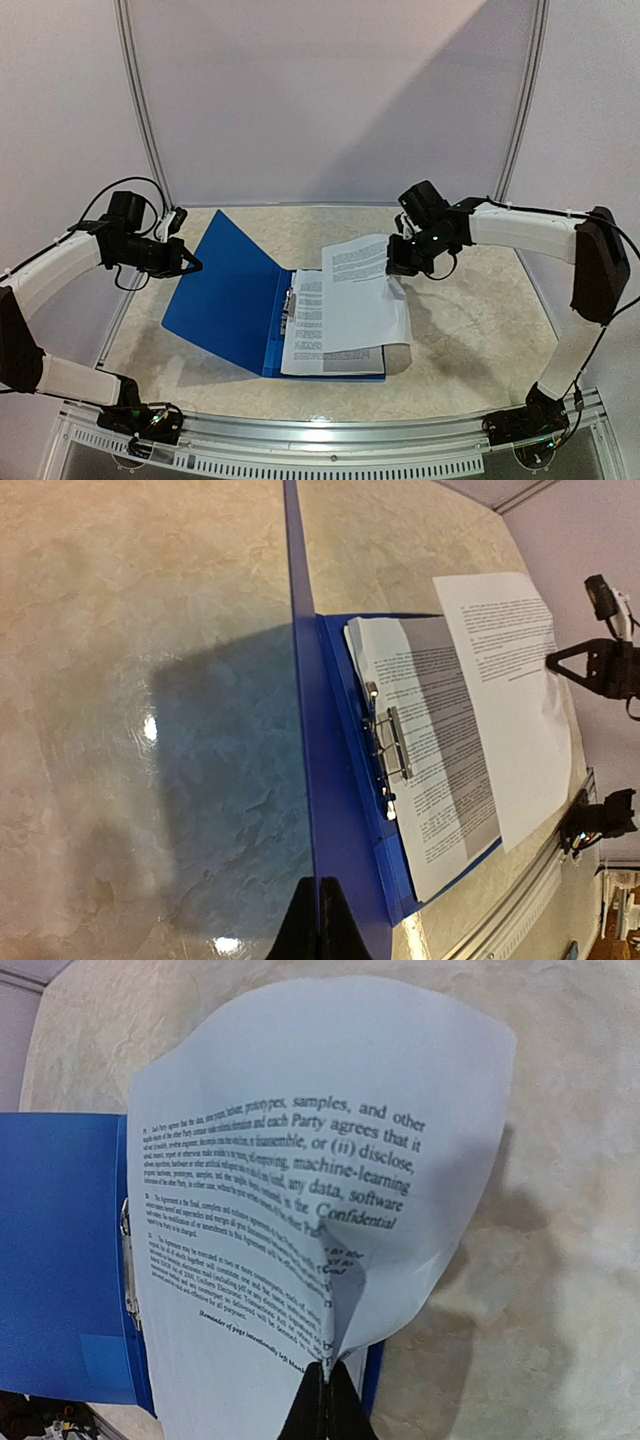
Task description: Put the files into the folder
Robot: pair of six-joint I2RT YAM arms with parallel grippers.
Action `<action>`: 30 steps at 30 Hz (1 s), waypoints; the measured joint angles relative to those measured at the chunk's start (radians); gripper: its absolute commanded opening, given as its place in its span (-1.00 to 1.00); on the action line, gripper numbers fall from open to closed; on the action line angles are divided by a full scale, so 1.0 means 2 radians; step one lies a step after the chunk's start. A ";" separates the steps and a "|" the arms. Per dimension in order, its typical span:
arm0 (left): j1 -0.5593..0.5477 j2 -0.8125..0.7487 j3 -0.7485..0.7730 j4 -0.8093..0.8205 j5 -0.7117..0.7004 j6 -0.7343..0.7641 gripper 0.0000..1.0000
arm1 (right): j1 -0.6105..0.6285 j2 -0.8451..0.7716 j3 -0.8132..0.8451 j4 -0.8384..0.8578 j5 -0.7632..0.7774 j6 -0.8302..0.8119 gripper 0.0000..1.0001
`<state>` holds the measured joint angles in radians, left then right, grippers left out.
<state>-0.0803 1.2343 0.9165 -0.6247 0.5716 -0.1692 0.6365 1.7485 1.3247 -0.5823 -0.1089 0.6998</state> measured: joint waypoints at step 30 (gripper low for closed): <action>0.000 0.000 0.000 0.000 0.000 0.000 -1.00 | 0.058 0.136 0.038 0.088 -0.022 0.087 -1.00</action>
<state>-0.0799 1.2343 0.9165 -0.6250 0.5713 -0.1692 0.7528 2.0197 1.3998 -0.4065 -0.1528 0.8738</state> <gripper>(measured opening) 0.026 0.006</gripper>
